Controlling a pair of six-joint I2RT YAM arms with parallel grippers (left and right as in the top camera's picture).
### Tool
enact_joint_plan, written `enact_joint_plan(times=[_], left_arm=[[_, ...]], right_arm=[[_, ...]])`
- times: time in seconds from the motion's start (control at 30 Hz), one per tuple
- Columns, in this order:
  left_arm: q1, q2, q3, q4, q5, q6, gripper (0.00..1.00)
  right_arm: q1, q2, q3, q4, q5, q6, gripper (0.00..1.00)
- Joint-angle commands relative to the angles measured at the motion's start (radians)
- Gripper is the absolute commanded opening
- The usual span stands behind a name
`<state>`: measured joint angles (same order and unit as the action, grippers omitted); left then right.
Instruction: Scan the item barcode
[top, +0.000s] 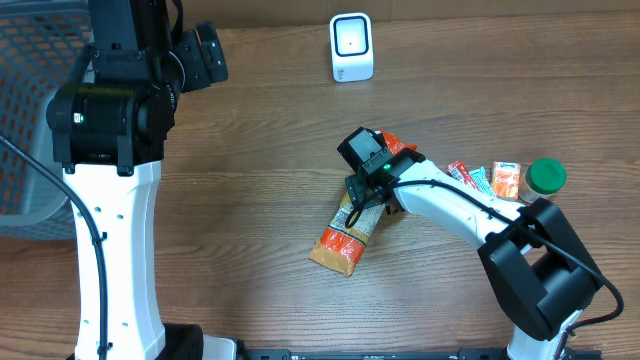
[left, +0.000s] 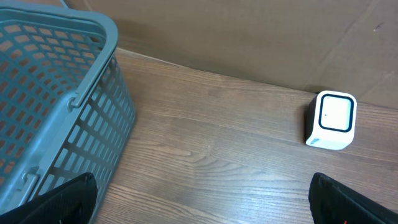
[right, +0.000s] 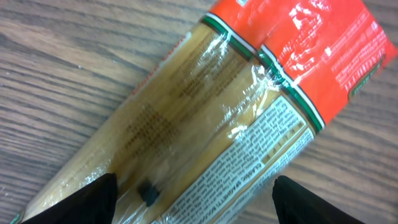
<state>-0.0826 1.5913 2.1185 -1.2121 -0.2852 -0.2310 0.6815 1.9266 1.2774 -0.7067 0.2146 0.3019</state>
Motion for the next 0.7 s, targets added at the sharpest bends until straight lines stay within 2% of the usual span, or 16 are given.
enact_joint_plan(times=[0.0,0.07,0.1,0.2,0.23,0.3,0.37,0.67], left_arm=[[0.004,-0.003,0.010,0.000,-0.010,0.018,1.00],[0.004,-0.003,0.010,0.000,-0.010,0.018,1.00],[0.004,-0.003,0.010,0.000,-0.010,0.018,1.00],[0.004,-0.003,0.010,0.000,-0.010,0.018,1.00],[0.004,-0.003,0.010,0.000,-0.010,0.018,1.00],[0.004,-0.003,0.010,0.000,-0.010,0.018,1.00],[0.004,-0.003,0.010,0.000,-0.010,0.018,1.00],[0.004,-0.003,0.010,0.000,-0.010,0.018,1.00]], right_arm=[[-0.004,-0.019,0.046,-0.029,-0.076,0.149,0.81],[-0.004,-0.019,0.061,-0.024,-0.182,0.293,0.79],[-0.004,-0.019,0.061,-0.008,-0.270,0.453,0.78],[-0.004,-0.019,0.060,-0.002,-0.276,0.634,0.79],[-0.004,-0.019,0.059,-0.003,-0.264,0.661,0.79],[-0.004,-0.019,0.059,-0.008,-0.235,0.672,0.85],[-0.004,-0.019,0.059,-0.008,-0.209,0.687,1.00],[-0.004,-0.006,0.058,-0.003,-0.049,0.777,1.00]])
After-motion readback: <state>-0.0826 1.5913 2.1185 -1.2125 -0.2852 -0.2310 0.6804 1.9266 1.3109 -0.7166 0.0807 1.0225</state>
